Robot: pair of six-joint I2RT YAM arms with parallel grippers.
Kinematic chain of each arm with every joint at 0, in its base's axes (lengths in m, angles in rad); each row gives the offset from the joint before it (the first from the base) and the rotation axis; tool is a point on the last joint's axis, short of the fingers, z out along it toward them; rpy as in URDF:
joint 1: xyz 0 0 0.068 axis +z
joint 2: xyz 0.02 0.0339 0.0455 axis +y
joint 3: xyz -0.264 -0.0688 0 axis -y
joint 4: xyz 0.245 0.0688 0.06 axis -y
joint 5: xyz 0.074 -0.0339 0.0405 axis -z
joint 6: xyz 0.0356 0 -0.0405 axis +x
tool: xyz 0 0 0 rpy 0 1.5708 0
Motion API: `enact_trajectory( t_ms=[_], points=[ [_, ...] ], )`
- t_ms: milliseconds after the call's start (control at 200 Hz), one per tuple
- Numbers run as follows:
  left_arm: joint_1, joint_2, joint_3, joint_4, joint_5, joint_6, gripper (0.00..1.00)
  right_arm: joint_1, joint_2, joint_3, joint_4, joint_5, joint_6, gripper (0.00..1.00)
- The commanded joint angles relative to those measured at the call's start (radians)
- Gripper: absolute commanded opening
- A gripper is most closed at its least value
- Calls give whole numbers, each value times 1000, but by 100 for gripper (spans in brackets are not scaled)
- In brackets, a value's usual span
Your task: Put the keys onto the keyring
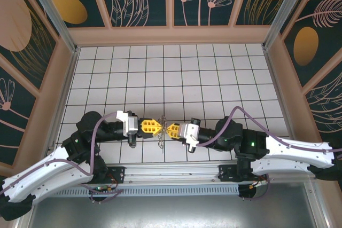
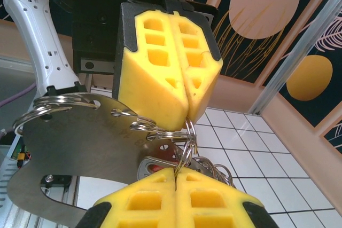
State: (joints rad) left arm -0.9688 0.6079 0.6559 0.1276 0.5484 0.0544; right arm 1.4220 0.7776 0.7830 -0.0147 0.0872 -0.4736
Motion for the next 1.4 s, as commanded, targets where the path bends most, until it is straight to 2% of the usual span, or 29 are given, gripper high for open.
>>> enact_trajectory(
  t_ms=[0,435,886,966,1071,1156,1396],
  points=[
    [1,-17,-1,50,13,-12,0,5,2,26,47,28,-12,0],
    [1,-40,-4,69,19,-21,0,2,79,62,-40,54,-9,0],
    [1,-71,-12,48,-2,-19,0,3,58,61,-38,47,-9,0],
    [1,-69,-12,49,2,-17,0,13,33,43,0,34,-18,15],
    [2,-67,-10,45,9,-15,0,13,-3,28,40,-3,-18,27],
    [2,-65,-9,44,18,-13,0,13,-21,20,59,-18,-15,30],
    [2,-45,4,47,55,-14,0,12,6,24,64,-22,-11,32]
  ],
)
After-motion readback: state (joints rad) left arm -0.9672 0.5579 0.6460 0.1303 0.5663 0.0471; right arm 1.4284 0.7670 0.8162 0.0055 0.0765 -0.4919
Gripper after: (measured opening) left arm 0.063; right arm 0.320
